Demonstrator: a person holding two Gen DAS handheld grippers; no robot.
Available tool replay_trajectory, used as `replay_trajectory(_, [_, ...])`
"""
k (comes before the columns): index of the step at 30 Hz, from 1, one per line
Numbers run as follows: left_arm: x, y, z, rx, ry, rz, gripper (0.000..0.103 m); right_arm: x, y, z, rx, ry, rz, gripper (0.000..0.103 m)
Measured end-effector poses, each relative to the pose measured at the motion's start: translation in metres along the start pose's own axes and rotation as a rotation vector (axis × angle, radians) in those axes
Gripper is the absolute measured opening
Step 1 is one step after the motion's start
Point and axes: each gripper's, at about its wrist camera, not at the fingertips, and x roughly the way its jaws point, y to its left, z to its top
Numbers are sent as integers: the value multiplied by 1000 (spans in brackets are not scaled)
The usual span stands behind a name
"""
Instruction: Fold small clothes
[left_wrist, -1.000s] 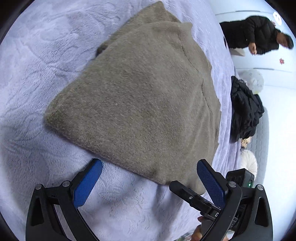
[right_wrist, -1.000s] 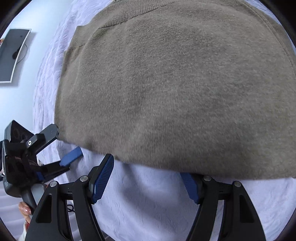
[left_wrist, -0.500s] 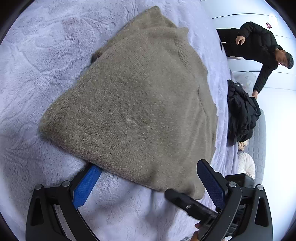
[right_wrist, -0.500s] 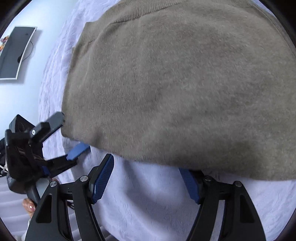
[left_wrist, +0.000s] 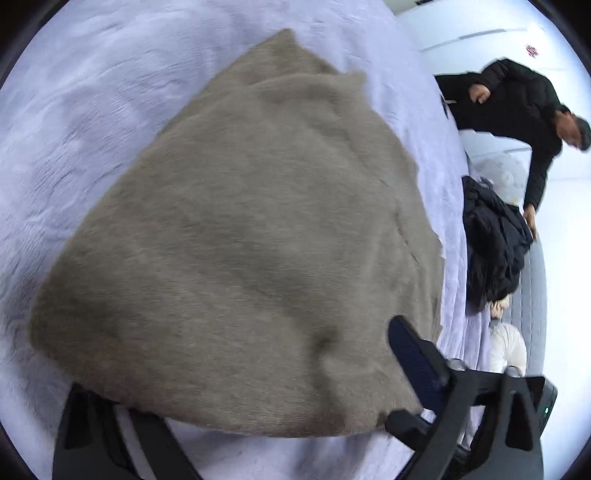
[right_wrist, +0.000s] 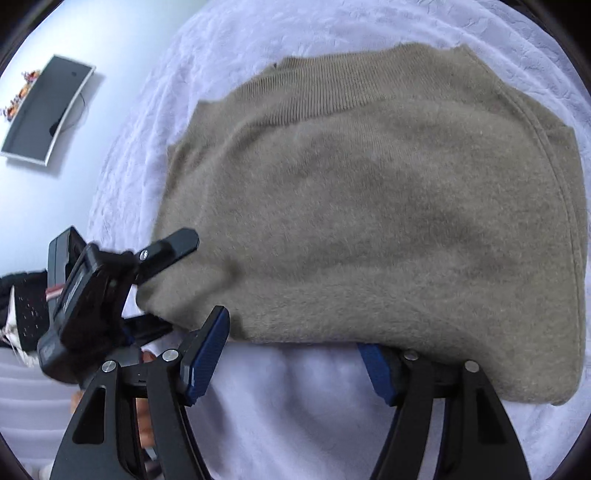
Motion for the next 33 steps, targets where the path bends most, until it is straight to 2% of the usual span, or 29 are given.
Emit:
replay_trajectory(3, [-4, 3, 2, -3, -11, 54, 61, -8, -1, -6, -41, 51, -27, 72])
replay_trajectory(4, [-3, 0, 3, 14, -21, 95, 41, -14, -3, -6, -50, 61, -36, 72])
replay_trajectory(5, [-3, -3, 4, 49, -29, 129, 26, -19, -3, -5, -56, 67, -41, 72])
replay_trajectory(7, [-8, -13, 3, 148, -57, 192, 19, -33, -6, 1, -58, 74, -50, 72])
replay_trajectory(10, [-9, -34, -6, 315, -96, 290, 17, -42, -1, 23, -68, 102, -79, 72])
replay_trajectory(12, [-9, -38, -9, 370, -104, 322, 17, -41, 8, 41, -94, 131, -110, 73])
replay_trajectory(15, [-11, -32, -6, 360, -94, 310, 17, -37, 34, 72, -176, 159, -135, 74])
replay_trajectory(18, [-12, -29, -4, 357, -86, 301, 17, -30, 61, 97, -232, 214, -118, 74])
replay_trajectory(21, [-10, -35, -8, 393, -93, 319, 17, -15, 89, 116, -291, 274, -139, 75])
replay_trajectory(23, [-9, -44, -15, 469, -115, 361, 17, -4, 104, 126, -314, 312, -161, 75])
replay_trajectory(24, [-7, -50, -19, 512, -128, 385, 17, 3, 111, 130, -323, 338, -167, 80])
replay_trajectory(28, [-2, -67, -40, 708, -179, 480, 17, 34, 142, 145, -364, 459, -168, 81])
replay_trajectory(33, [3, -73, -55, 845, -217, 534, 17, 82, 180, 151, -428, 621, -194, 84])
